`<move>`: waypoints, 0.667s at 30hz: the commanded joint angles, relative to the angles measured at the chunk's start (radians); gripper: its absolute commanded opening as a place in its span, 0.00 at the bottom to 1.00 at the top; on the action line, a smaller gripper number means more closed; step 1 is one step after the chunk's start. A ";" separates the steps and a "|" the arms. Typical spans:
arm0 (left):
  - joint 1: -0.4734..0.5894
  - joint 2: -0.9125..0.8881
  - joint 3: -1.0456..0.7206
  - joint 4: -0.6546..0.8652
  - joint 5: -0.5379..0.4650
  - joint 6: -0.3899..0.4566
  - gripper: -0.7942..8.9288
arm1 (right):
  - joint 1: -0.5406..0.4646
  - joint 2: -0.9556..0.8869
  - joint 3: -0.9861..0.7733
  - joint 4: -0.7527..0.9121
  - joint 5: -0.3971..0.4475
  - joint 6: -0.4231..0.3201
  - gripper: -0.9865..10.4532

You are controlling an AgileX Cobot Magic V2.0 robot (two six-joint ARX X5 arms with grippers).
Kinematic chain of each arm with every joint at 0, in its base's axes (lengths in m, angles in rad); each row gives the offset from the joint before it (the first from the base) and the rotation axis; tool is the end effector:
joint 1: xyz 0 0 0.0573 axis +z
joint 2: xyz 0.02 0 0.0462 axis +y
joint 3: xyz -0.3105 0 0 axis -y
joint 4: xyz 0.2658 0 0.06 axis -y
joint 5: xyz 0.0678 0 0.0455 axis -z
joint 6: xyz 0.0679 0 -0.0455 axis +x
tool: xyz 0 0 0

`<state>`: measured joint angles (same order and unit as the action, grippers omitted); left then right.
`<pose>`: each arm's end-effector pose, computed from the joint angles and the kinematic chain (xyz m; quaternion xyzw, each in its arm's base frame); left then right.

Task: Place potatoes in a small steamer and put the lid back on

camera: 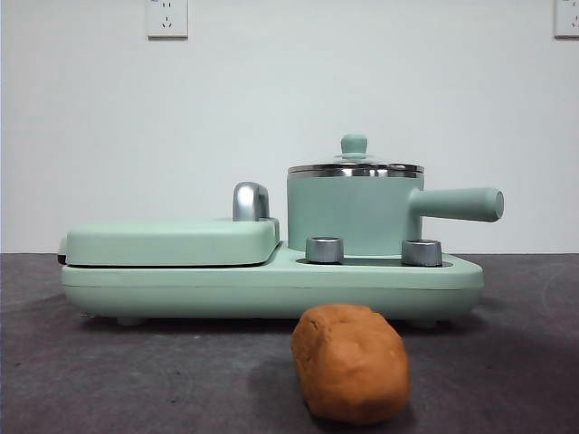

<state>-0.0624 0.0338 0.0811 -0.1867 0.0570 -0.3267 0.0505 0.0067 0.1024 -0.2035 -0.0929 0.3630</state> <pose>0.1062 -0.0105 0.1677 -0.1618 0.0784 -0.0474 0.9826 0.1025 0.0115 0.1761 0.1809 0.0659 0.0606 0.9794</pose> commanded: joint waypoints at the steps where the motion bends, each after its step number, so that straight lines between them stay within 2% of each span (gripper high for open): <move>1: -0.013 0.030 0.076 0.018 0.010 -0.024 0.09 | 0.002 0.008 0.081 -0.027 -0.036 0.054 0.10; 6: -0.037 0.146 0.211 0.000 0.069 -0.023 0.09 | 0.007 0.087 0.263 -0.185 -0.130 0.047 0.10; 13: -0.066 0.376 0.449 -0.090 0.191 -0.005 0.09 | 0.007 0.235 0.477 -0.289 -0.277 0.007 0.10; 20: -0.093 0.583 0.672 -0.197 0.417 0.071 0.09 | 0.007 0.393 0.664 -0.421 -0.418 -0.144 0.10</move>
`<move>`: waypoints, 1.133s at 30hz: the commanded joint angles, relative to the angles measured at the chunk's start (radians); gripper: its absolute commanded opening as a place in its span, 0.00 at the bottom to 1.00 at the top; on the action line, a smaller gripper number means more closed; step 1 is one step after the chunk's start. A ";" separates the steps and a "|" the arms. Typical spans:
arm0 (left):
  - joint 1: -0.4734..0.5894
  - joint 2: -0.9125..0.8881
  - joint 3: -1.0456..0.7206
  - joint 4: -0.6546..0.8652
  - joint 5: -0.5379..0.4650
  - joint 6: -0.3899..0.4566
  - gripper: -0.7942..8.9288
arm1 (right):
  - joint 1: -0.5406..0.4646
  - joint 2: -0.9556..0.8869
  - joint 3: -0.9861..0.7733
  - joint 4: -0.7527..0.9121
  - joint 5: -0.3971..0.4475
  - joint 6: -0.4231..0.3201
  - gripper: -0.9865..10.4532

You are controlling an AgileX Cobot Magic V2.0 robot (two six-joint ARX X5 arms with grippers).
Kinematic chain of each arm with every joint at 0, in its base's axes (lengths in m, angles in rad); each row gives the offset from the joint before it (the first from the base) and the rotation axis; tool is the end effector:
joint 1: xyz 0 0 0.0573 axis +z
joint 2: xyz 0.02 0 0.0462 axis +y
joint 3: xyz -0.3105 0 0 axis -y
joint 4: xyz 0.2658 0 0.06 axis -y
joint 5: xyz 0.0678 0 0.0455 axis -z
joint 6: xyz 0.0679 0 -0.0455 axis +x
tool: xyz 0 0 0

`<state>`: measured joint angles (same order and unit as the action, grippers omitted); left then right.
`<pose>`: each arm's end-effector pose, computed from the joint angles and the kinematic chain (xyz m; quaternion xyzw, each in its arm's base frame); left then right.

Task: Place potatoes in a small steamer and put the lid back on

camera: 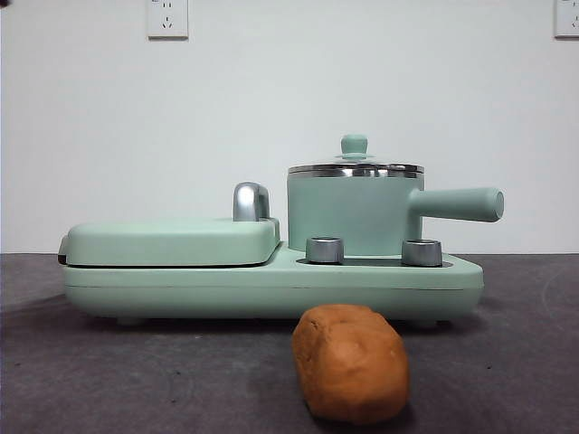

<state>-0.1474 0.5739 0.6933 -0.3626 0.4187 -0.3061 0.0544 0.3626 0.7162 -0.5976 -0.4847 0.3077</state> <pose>0.1364 -0.0482 0.3320 -0.1615 0.1610 -0.2557 0.9395 0.0805 0.0361 0.3311 0.1723 0.1580 0.2430 0.9414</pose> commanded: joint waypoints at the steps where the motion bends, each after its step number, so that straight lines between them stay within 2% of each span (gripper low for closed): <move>1: -0.014 0.073 0.093 -0.045 0.089 0.064 0.09 | 0.003 0.063 0.081 -0.053 -0.043 -0.119 0.10; 6: -0.044 0.160 0.184 -0.095 0.184 0.094 0.09 | 0.003 0.135 0.169 -0.107 -0.107 -0.193 0.10; 10: -0.069 0.192 0.211 -0.089 0.211 0.097 0.09 | 0.003 0.150 0.189 -0.093 -0.146 -0.196 0.10; 15: -0.090 0.199 0.213 -0.087 0.211 0.108 0.12 | 0.003 0.151 0.189 -0.091 -0.147 -0.195 0.10; 16: -0.092 0.199 0.213 -0.086 0.211 0.109 0.15 | 0.003 0.151 0.189 -0.091 -0.146 -0.195 0.10; 18: -0.097 0.199 0.213 -0.084 0.211 0.112 0.28 | 0.003 0.151 0.189 -0.091 -0.143 -0.195 0.13; 20: -0.100 0.199 0.213 -0.085 0.211 0.112 0.42 | 0.003 0.152 0.189 -0.091 -0.143 -0.195 0.24; 23: -0.102 0.199 0.213 -0.080 0.211 0.115 0.57 | 0.003 0.152 0.189 -0.091 -0.143 -0.194 0.41; 26: -0.102 0.199 0.213 -0.057 0.211 0.113 0.63 | 0.003 0.152 0.189 -0.091 -0.143 -0.192 0.48; 30: -0.103 0.210 0.220 0.012 0.211 0.106 0.63 | 0.003 0.152 0.189 -0.091 -0.143 -0.188 0.48; 34: -0.112 0.275 0.288 0.010 0.211 0.097 0.63 | 0.003 0.152 0.189 -0.091 -0.144 -0.186 0.48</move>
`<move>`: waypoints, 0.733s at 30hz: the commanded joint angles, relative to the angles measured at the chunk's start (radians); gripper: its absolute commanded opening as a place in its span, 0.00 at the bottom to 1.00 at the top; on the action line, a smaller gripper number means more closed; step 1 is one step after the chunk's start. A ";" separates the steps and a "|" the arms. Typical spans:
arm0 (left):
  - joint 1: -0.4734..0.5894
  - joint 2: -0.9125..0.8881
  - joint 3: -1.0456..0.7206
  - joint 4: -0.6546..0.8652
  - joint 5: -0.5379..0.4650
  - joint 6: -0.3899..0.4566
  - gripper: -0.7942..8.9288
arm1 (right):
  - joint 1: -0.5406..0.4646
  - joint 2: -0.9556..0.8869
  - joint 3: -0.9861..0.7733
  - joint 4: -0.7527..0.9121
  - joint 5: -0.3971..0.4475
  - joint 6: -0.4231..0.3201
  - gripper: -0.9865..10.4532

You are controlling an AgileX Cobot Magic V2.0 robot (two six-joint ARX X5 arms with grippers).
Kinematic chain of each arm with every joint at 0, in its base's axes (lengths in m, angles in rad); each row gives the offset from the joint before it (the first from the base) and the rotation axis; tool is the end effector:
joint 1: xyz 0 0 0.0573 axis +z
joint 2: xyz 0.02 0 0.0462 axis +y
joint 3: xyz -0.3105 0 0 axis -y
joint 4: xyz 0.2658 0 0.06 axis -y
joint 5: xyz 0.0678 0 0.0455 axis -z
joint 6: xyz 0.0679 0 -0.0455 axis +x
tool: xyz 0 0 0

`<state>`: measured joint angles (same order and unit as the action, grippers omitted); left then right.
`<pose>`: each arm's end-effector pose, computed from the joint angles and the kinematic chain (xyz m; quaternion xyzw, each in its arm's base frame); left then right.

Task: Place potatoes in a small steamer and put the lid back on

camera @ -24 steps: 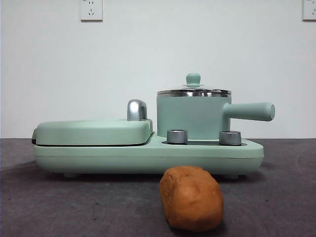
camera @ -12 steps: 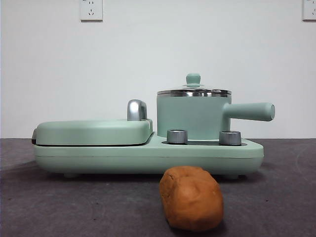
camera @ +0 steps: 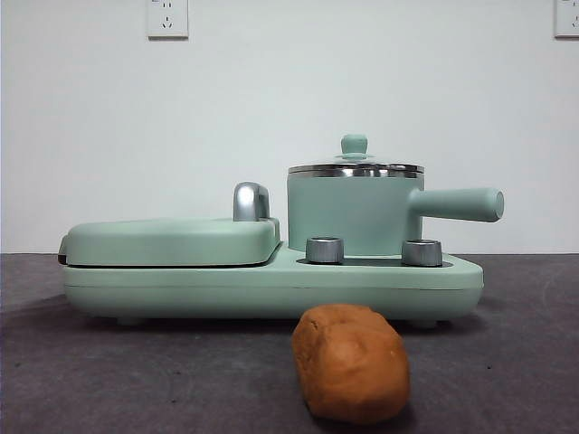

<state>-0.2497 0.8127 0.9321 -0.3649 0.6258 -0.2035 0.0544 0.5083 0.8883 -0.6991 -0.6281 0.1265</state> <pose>0.1669 -0.0836 0.3903 -0.1141 0.1624 -0.4063 0.8919 0.0876 0.0447 0.3704 0.1037 0.1730 0.3201 0.9257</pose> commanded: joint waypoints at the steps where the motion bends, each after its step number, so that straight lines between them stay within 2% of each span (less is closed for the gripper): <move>1: -0.015 0.061 0.075 0.008 0.003 -0.013 0.63 | 0.003 0.006 0.017 0.011 0.000 -0.003 0.48; 7: -0.067 0.260 0.285 -0.105 0.000 -0.010 0.63 | 0.003 0.006 0.017 0.011 -0.001 0.002 0.48; 9: -0.092 0.338 0.371 -0.163 -0.011 0.021 0.61 | 0.003 0.006 0.017 0.011 -0.001 0.010 0.48; 12: -0.146 0.459 0.501 -0.245 -0.078 0.096 0.56 | 0.003 0.006 0.017 0.018 -0.002 0.032 0.48; 15: -0.205 0.575 0.620 -0.297 -0.142 0.147 0.56 | 0.003 0.006 0.017 0.018 -0.002 0.032 0.48; 22: -0.314 0.822 0.848 -0.353 -0.304 0.198 0.56 | 0.003 0.006 0.017 0.018 -0.003 0.032 0.48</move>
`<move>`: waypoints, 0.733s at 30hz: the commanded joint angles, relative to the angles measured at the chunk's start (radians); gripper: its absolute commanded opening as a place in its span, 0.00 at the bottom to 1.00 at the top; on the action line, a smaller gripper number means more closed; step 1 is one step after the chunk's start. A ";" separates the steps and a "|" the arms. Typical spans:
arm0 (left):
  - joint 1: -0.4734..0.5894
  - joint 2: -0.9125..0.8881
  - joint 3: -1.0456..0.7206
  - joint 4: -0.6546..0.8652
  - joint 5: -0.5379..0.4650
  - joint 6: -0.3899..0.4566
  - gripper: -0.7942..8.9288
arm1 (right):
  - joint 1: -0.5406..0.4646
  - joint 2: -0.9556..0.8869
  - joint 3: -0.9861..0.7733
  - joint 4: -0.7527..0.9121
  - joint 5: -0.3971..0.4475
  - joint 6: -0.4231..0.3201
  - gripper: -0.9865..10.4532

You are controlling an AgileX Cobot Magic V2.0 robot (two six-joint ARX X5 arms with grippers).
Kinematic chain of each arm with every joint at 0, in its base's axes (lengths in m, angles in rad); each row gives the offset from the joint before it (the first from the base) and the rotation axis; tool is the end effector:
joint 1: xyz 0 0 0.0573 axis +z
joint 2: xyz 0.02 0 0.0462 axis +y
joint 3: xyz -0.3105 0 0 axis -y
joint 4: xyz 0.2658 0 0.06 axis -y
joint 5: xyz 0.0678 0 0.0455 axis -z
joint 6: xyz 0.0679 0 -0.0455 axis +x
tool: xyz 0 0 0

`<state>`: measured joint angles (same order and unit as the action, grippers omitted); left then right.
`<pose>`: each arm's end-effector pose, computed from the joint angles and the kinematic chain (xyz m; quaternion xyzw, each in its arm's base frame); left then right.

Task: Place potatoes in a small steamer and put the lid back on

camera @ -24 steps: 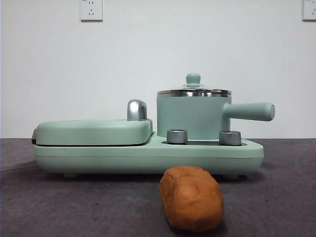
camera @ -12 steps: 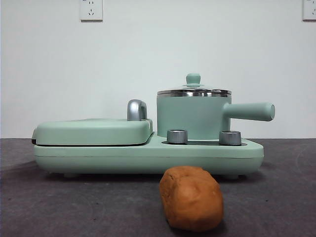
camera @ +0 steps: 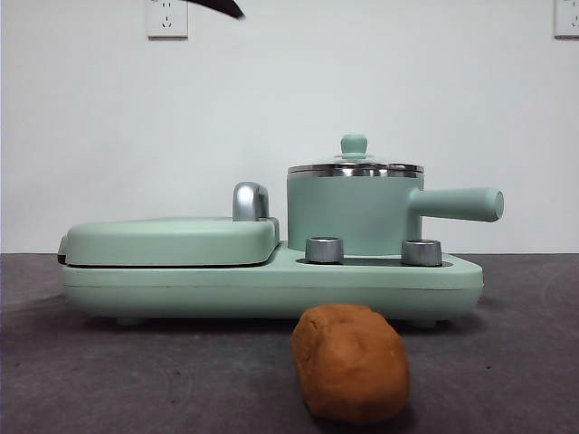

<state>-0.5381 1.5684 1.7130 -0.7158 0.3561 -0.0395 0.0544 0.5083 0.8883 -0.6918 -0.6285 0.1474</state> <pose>0.3178 -0.2172 0.4406 0.0085 0.2887 -0.4092 0.8655 0.0878 0.0448 0.3713 0.1124 0.1729 0.3189 0.9251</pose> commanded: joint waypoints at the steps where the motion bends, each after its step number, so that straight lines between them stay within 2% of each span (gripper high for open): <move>1: -0.036 0.095 0.092 -0.003 -0.051 0.039 0.56 | 0.003 0.006 0.017 0.011 -0.002 0.011 0.48; 11: -0.104 0.361 0.310 0.000 -0.129 0.107 0.56 | 0.003 0.006 0.017 0.011 -0.001 0.010 0.48; 22: -0.111 0.512 0.341 0.083 -0.156 0.137 0.56 | 0.003 0.006 0.017 0.010 -0.002 0.010 0.48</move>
<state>-0.6399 2.0586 2.0224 -0.6495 0.2043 0.0780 0.0544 0.5083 0.8883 -0.6918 -0.6285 0.1471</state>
